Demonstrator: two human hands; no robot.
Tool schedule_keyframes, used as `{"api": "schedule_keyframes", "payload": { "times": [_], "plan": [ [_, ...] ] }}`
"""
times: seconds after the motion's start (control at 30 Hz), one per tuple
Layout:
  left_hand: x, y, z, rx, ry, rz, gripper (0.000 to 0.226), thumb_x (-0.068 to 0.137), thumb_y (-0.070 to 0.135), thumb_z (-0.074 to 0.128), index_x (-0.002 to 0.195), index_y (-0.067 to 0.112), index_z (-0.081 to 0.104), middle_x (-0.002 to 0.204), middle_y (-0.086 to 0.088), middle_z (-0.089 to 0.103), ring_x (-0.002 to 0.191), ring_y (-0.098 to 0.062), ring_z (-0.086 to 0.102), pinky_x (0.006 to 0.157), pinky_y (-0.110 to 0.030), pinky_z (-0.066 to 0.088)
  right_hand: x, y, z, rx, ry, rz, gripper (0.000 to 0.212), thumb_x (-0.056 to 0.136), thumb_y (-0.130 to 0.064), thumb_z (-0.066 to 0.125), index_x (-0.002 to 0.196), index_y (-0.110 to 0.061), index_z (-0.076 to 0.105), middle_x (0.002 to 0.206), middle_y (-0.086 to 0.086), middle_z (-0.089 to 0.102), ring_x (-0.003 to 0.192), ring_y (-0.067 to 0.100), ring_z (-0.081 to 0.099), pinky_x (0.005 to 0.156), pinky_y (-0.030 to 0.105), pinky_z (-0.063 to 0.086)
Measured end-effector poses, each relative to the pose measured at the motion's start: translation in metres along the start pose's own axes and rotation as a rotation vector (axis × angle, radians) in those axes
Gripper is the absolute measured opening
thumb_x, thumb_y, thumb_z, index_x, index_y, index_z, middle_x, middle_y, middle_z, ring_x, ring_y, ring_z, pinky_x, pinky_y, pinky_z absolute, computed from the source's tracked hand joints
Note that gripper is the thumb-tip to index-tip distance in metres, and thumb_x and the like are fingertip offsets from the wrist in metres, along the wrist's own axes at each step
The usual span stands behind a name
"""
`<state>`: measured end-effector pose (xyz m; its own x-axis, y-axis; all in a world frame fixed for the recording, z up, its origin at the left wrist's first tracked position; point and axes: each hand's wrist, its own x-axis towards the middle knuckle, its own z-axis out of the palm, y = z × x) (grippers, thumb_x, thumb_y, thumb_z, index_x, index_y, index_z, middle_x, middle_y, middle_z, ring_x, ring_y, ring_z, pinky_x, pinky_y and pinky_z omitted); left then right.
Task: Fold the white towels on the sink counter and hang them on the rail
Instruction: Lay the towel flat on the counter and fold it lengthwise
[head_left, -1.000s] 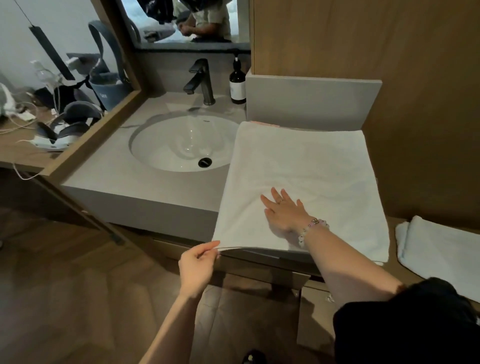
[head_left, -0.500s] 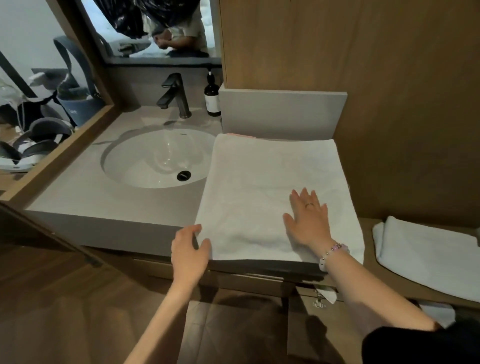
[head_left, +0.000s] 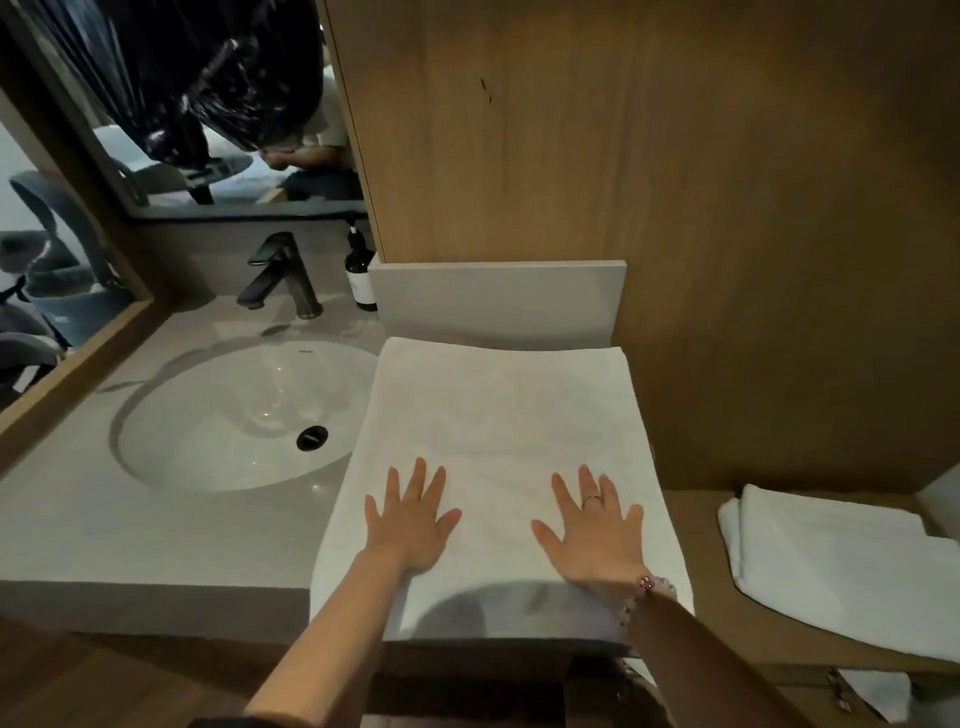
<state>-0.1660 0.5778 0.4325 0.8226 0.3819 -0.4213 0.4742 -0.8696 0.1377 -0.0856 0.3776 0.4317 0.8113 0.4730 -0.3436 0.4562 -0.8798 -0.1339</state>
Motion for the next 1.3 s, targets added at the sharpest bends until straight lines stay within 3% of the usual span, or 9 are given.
{"api": "schedule_keyframes", "payload": {
  "times": [0.13,0.27,0.4,0.63,0.83,0.97,1.1,1.23,1.3],
  "plan": [
    [0.017,0.008,-0.004,-0.085,0.167,-0.062,0.059,0.097,0.050,0.027,0.149,0.024,0.018,0.159,0.000,0.006,0.146,-0.029,0.003,0.115,-0.048,0.007,0.029,-0.008,-0.025,-0.054,-0.039,0.035,0.071,0.091,-0.063,0.028,0.149,-0.024,0.015,0.156,0.009,0.012,0.141,0.032,0.014,0.108,0.052,0.020],
    [0.043,0.015,-0.025,-0.171,0.484,-0.072,0.044,0.092,0.044,0.031,0.123,0.022,0.054,0.129,0.001,0.051,0.119,-0.019,0.044,0.099,-0.033,0.031,0.068,-0.019,-0.057,0.170,0.175,0.145,0.051,0.091,-0.051,0.035,0.127,-0.018,0.051,0.130,0.005,0.047,0.122,0.023,0.042,0.099,0.040,0.031],
    [0.084,-0.005,-0.065,-0.482,0.568,-0.046,0.035,0.092,0.029,0.049,0.123,0.012,0.053,0.126,-0.006,0.051,0.116,-0.025,0.048,0.095,-0.032,0.036,0.109,-0.004,-0.081,0.352,0.305,0.327,0.036,0.086,-0.026,0.047,0.119,-0.012,0.049,0.125,0.008,0.049,0.117,0.027,0.048,0.094,0.036,0.040],
    [0.158,-0.041,-0.114,-0.790,0.503,-0.167,0.048,0.091,0.016,0.055,0.134,-0.001,0.041,0.136,-0.019,0.045,0.125,-0.032,0.044,0.103,-0.032,0.031,0.162,0.028,-0.100,0.627,0.175,0.595,0.043,0.068,-0.018,0.060,0.109,-0.004,0.055,0.111,0.013,0.061,0.098,0.031,0.062,0.070,0.028,0.048],
    [0.193,-0.048,-0.114,-1.017,0.507,-0.311,0.037,0.091,0.023,0.054,0.122,0.004,0.049,0.111,-0.020,0.065,0.108,-0.034,0.056,0.092,-0.036,0.041,0.191,0.041,-0.110,0.922,0.233,0.664,0.060,0.087,-0.009,0.052,0.142,-0.002,0.031,0.136,0.020,0.046,0.122,0.037,0.047,0.091,0.034,0.042],
    [0.197,-0.046,-0.121,-1.123,0.595,-0.410,0.033,0.092,0.035,0.052,0.103,0.006,0.062,0.077,-0.009,0.068,0.091,-0.029,0.062,0.085,-0.035,0.045,0.202,0.049,-0.113,1.046,0.292,0.690,0.027,0.077,-0.025,0.057,0.094,-0.005,0.063,0.087,0.016,0.059,0.079,0.032,0.055,0.068,0.029,0.043],
    [0.190,-0.040,-0.131,-1.133,0.522,-0.458,0.048,0.093,0.049,0.046,0.071,0.010,0.062,0.058,-0.006,0.060,0.071,-0.024,0.056,0.072,-0.029,0.039,0.206,0.054,-0.117,1.054,0.369,0.747,0.048,0.085,-0.055,0.056,0.066,-0.011,0.062,0.080,0.014,0.069,0.091,0.032,0.062,0.076,0.031,0.044],
    [0.189,-0.042,-0.135,-1.110,0.490,-0.456,0.045,0.088,0.052,0.051,0.065,0.014,0.062,0.061,-0.006,0.063,0.076,-0.027,0.059,0.075,-0.031,0.043,0.208,0.047,-0.129,1.035,0.360,0.808,0.047,0.086,-0.056,0.054,0.062,-0.015,0.055,0.038,-0.001,0.057,0.095,0.025,0.064,0.072,0.027,0.040],
    [0.188,-0.045,-0.132,-1.121,0.481,-0.428,0.043,0.087,0.047,0.057,0.063,0.010,0.059,0.062,-0.006,0.062,0.076,-0.028,0.058,0.076,-0.033,0.044,0.212,0.046,-0.130,1.023,0.356,0.783,0.045,0.089,-0.050,0.053,0.077,-0.010,0.068,0.040,-0.001,0.059,0.095,0.027,0.064,0.073,0.025,0.040]
  ]
}}
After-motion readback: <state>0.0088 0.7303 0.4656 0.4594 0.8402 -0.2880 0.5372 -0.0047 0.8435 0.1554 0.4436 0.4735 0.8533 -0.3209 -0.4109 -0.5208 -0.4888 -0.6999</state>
